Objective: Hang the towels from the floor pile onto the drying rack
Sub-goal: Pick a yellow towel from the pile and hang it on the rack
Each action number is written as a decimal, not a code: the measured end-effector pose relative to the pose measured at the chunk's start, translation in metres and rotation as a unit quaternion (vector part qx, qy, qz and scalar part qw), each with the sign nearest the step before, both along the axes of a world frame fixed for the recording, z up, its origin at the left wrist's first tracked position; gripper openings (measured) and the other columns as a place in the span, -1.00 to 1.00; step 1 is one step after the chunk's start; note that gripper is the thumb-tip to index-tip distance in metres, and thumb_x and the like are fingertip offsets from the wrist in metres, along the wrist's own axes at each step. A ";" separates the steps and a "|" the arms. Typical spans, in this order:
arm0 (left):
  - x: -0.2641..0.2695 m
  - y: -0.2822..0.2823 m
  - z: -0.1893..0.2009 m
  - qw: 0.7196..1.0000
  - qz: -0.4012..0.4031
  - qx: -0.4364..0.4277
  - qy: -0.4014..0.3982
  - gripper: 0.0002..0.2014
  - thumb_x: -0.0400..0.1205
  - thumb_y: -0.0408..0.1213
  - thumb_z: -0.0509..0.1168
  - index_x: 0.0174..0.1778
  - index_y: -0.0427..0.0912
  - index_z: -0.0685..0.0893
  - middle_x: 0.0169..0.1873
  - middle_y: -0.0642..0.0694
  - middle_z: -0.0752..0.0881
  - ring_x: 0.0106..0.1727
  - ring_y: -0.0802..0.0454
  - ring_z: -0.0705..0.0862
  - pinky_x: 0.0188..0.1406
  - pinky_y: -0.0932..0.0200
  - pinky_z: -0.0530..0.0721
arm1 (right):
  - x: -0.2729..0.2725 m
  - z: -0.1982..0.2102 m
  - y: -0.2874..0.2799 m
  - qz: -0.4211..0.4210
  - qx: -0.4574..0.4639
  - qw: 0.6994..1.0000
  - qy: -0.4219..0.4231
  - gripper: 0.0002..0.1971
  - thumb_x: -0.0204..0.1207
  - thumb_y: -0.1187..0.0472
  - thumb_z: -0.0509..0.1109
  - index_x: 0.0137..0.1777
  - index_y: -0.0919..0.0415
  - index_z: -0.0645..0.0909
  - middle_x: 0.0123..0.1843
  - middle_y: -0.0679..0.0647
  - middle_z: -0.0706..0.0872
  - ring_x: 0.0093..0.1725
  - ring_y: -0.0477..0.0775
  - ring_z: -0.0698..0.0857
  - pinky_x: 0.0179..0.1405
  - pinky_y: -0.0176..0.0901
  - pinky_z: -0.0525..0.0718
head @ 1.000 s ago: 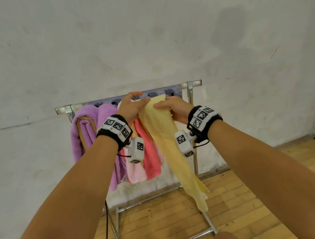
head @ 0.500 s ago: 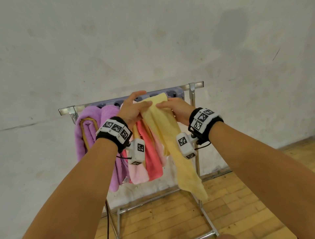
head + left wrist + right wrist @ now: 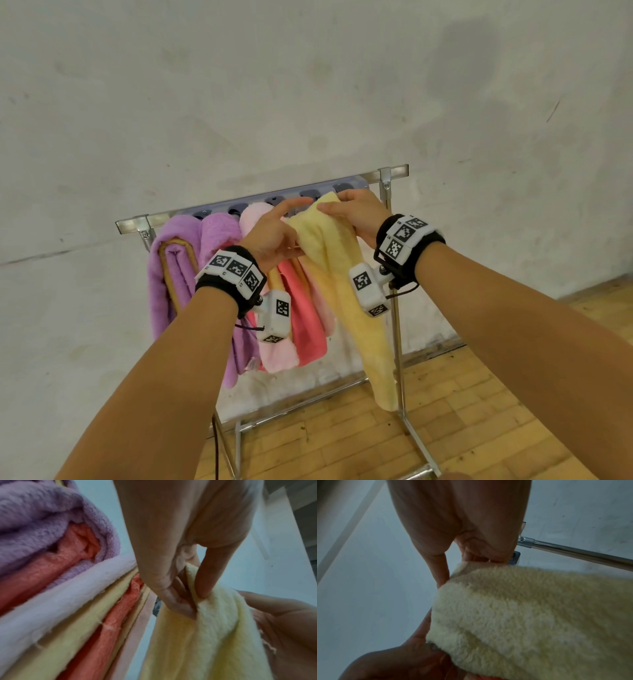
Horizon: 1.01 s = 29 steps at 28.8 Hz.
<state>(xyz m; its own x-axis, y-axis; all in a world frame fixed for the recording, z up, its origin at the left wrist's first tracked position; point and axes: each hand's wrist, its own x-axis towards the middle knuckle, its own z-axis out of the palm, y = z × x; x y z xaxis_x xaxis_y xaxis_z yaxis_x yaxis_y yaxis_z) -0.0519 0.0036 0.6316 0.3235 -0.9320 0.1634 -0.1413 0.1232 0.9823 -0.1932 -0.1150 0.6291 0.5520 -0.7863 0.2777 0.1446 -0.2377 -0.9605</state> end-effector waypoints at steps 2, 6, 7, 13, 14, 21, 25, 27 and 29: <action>0.001 -0.003 -0.002 1.000 -0.006 -0.001 -0.019 -0.32 0.41 -0.78 0.06 0.28 -0.09 0.71 -0.20 -0.18 0.60 -0.20 -0.05 0.61 -0.12 0.01 0.74 | -0.001 -0.002 -0.001 0.003 0.014 1.000 -0.003 -0.57 0.43 0.12 0.62 0.25 0.26 0.69 0.15 0.17 0.80 0.12 0.12 0.79 0.06 0.00 0.78; -0.002 -0.003 -0.003 0.999 0.019 -0.004 -0.027 -0.46 0.48 -0.77 0.07 0.09 -0.14 0.75 -0.20 -0.16 0.63 -0.17 -0.01 0.65 -0.25 0.19 0.79 | -0.004 0.001 0.003 0.025 0.037 0.999 0.005 -0.60 0.52 0.21 0.53 0.30 0.37 0.66 0.20 0.24 0.77 0.08 0.10 0.75 -0.02 -0.06 0.73; -0.002 -0.003 -0.004 0.999 0.021 -0.003 -0.028 -0.46 0.48 -0.77 0.06 0.07 -0.15 0.75 -0.23 -0.15 0.62 -0.20 0.00 0.65 -0.28 0.20 0.79 | -0.003 0.003 0.003 0.017 0.034 0.999 0.017 -0.62 0.51 0.24 0.52 0.29 0.39 0.66 0.24 0.27 0.75 0.15 0.14 0.73 0.10 0.02 0.72; 0.006 -0.008 -0.007 0.997 0.065 -0.019 -0.048 -0.39 0.36 -0.79 0.01 0.03 -0.17 0.79 -0.23 -0.21 0.54 -0.25 -0.12 0.51 -0.28 0.10 0.72 | 0.003 0.008 0.002 -0.004 -0.020 0.997 0.074 -0.60 0.42 0.26 0.55 0.26 0.26 0.67 0.23 0.18 0.74 0.26 0.18 0.69 0.35 0.19 0.64; 0.006 -0.009 -0.006 0.995 0.075 -0.023 -0.057 -0.45 0.41 -0.78 0.07 0.04 -0.17 0.78 -0.17 -0.24 0.60 -0.18 -0.13 0.58 -0.21 0.07 0.77 | 0.004 0.008 0.001 -0.001 -0.022 0.997 0.072 -0.61 0.42 0.25 0.56 0.26 0.25 0.68 0.22 0.18 0.75 0.24 0.18 0.70 0.35 0.21 0.65; 0.014 -0.017 -0.002 0.970 0.138 -0.035 -0.199 -0.80 0.54 -0.47 0.46 0.06 -0.23 0.72 -0.31 -0.09 0.73 -0.44 0.19 0.72 -0.42 0.30 0.69 | 0.004 0.008 0.005 -0.017 -0.080 0.993 0.088 -0.54 0.47 0.16 0.56 0.36 0.18 0.60 0.31 0.12 0.66 0.31 0.13 0.63 0.36 0.06 0.61; 0.019 -0.024 0.001 0.935 0.225 -0.048 -0.269 -0.76 0.45 -0.18 0.51 0.02 -0.09 0.82 -0.20 -0.02 0.79 -0.20 0.08 0.70 -0.19 0.24 0.64 | -0.001 0.010 0.007 -0.026 -0.138 0.986 0.088 -0.58 0.44 0.12 0.60 0.27 0.13 0.62 0.28 0.10 0.64 0.25 0.05 0.61 0.11 -0.17 0.56; 0.017 -0.026 0.005 0.928 0.256 -0.050 -0.268 -0.70 0.42 -0.06 0.50 0.05 -0.02 0.84 -0.16 0.02 0.82 -0.13 0.10 0.73 -0.07 0.21 0.68 | 0.000 0.010 0.005 -0.027 -0.182 0.975 0.126 -0.56 0.40 0.07 0.63 0.24 0.14 0.63 0.23 0.09 0.66 0.21 0.04 0.63 0.07 -0.17 0.62; 0.016 -0.028 0.010 0.925 0.263 -0.049 -0.270 -0.68 0.40 -0.02 0.49 0.05 0.01 0.85 -0.14 0.04 0.83 -0.07 0.10 0.75 0.02 0.15 0.74 | 0.005 0.009 0.004 -0.029 -0.221 0.957 0.185 -0.47 0.38 -0.01 0.63 0.27 0.16 0.57 0.19 0.12 0.67 0.14 0.08 0.64 0.13 -0.05 0.66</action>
<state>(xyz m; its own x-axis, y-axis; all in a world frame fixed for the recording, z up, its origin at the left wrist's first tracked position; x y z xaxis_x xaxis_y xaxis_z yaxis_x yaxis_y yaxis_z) -0.0362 -0.0243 0.6414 0.5742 -0.6416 0.5086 -0.6738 -0.0175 0.7387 -0.1882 -0.1107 0.6382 0.6355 -0.6696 0.3843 -0.2125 -0.6303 -0.7467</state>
